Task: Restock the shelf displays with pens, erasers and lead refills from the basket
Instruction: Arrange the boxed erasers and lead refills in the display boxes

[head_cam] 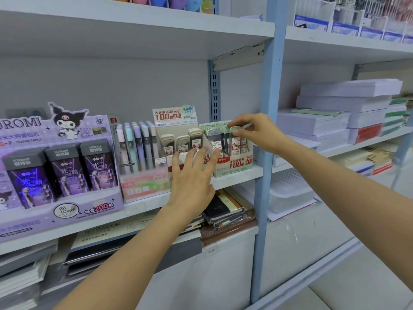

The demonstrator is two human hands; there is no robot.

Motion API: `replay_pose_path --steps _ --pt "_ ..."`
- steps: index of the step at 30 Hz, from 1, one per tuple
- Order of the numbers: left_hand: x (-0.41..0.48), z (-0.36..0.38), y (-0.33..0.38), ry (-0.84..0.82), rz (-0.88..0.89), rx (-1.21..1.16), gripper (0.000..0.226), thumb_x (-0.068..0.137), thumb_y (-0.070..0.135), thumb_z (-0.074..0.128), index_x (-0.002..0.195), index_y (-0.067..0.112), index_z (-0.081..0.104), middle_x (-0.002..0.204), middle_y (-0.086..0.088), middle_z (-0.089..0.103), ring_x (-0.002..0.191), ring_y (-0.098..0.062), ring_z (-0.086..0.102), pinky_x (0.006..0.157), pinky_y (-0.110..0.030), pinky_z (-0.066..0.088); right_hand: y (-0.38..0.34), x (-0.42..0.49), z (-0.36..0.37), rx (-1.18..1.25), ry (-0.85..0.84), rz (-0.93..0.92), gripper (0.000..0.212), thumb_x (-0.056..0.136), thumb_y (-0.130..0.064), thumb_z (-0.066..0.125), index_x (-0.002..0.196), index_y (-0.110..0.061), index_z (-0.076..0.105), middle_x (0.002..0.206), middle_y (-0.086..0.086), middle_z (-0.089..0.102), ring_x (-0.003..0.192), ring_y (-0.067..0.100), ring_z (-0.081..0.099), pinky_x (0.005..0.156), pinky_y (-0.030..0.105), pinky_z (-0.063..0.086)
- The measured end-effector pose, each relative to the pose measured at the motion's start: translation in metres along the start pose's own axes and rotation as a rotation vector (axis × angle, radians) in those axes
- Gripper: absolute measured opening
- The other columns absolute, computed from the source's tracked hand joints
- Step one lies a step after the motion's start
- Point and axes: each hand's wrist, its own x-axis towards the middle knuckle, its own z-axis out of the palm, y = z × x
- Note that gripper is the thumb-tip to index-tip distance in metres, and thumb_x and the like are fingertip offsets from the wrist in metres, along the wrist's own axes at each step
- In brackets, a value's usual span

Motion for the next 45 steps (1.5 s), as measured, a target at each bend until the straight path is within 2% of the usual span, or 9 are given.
replay_pose_path --steps 4,8,13,19,25,29,32,39,45 --pt "0.000 -0.001 0.001 -0.011 0.000 -0.009 0.086 0.090 0.033 0.058 0.154 0.030 0.001 0.161 -0.002 0.012 0.147 -0.027 0.008 0.116 -0.055 -0.003 0.000 -0.013 0.011 -0.105 -0.024 -0.038 0.037 0.097 -0.021 0.056 0.134 -0.020 0.054 0.131 0.001 0.058 0.102 0.009 0.056 0.078 0.018 0.051" --pt "-0.008 -0.009 -0.003 -0.017 0.041 -0.064 0.080 0.092 0.032 0.054 0.156 0.028 0.006 0.164 -0.002 0.004 0.150 -0.023 -0.004 0.117 -0.050 -0.011 -0.006 -0.036 0.028 -0.284 -0.071 -0.094 0.064 0.099 -0.027 0.051 0.154 -0.014 0.020 0.160 0.006 0.020 0.146 0.022 0.017 0.119 0.038 0.016" --pt "-0.072 0.000 0.001 0.259 0.082 -0.257 0.038 0.079 0.007 0.063 0.117 0.009 0.061 0.118 -0.012 0.058 0.110 -0.029 0.051 0.094 -0.041 0.039 -0.011 -0.105 0.077 -0.056 0.143 -0.257 0.031 0.097 -0.011 0.051 0.128 -0.006 0.054 0.124 0.007 0.057 0.113 0.013 0.051 0.096 0.020 0.040" --pt "-0.206 0.087 0.005 -0.247 -0.072 -0.538 0.015 0.086 0.007 0.060 0.100 0.013 0.063 0.095 -0.001 0.060 0.088 -0.021 0.058 0.069 -0.035 0.047 0.028 -0.211 0.200 0.121 -0.386 -0.005 0.018 0.099 -0.014 0.051 0.111 -0.011 0.064 0.104 0.001 0.064 0.084 0.006 0.056 0.070 0.013 0.041" --pt "-0.339 0.188 0.016 -0.827 -0.180 -0.508 0.017 0.095 0.025 0.049 0.108 0.020 0.059 0.108 0.001 0.063 0.100 -0.023 0.060 0.077 -0.037 0.045 0.089 -0.328 0.306 0.077 -0.822 0.334 0.040 0.102 -0.024 0.047 0.140 -0.011 0.045 0.143 0.009 0.046 0.130 0.023 0.044 0.106 0.031 0.035" --pt "-0.397 0.234 0.027 -1.055 -0.196 -0.500 0.025 0.093 0.022 0.049 0.116 0.019 0.058 0.116 -0.004 0.062 0.111 -0.026 0.057 0.083 -0.036 0.043 0.109 -0.397 0.342 0.037 -0.935 0.373 0.059 0.099 -0.024 0.053 0.151 -0.012 0.027 0.162 0.003 0.014 0.146 0.018 0.022 0.114 0.018 0.014" --pt "-0.420 0.257 0.037 -1.126 -0.176 -0.495 0.035 0.094 0.019 0.047 0.129 0.017 0.052 0.129 -0.007 0.057 0.120 -0.026 0.052 0.093 -0.037 0.043 0.113 -0.422 0.350 0.139 -0.813 0.337 0.058 0.096 -0.012 0.058 0.148 -0.008 0.034 0.162 0.002 0.008 0.144 0.014 0.026 0.111 0.009 0.016" --pt "-0.444 0.278 0.051 -1.121 -0.202 -0.374 0.038 0.093 0.024 0.058 0.129 0.018 0.046 0.129 -0.004 0.050 0.119 -0.024 0.046 0.091 -0.032 0.038 0.112 -0.430 0.363 -0.046 -0.616 0.237 0.043 0.088 -0.017 0.068 0.129 -0.010 0.058 0.150 0.008 0.040 0.139 0.030 0.033 0.108 0.042 0.031" --pt "-0.445 0.277 0.029 -1.064 -0.466 -0.591 0.009 0.092 0.019 0.062 0.097 0.012 0.061 0.103 -0.010 0.064 0.101 -0.028 0.057 0.076 -0.034 0.037 0.098 -0.429 0.388 -0.105 -0.899 0.102 0.059 0.091 -0.022 0.065 0.142 -0.005 0.041 0.150 0.014 0.037 0.136 0.030 0.038 0.113 0.037 0.030"
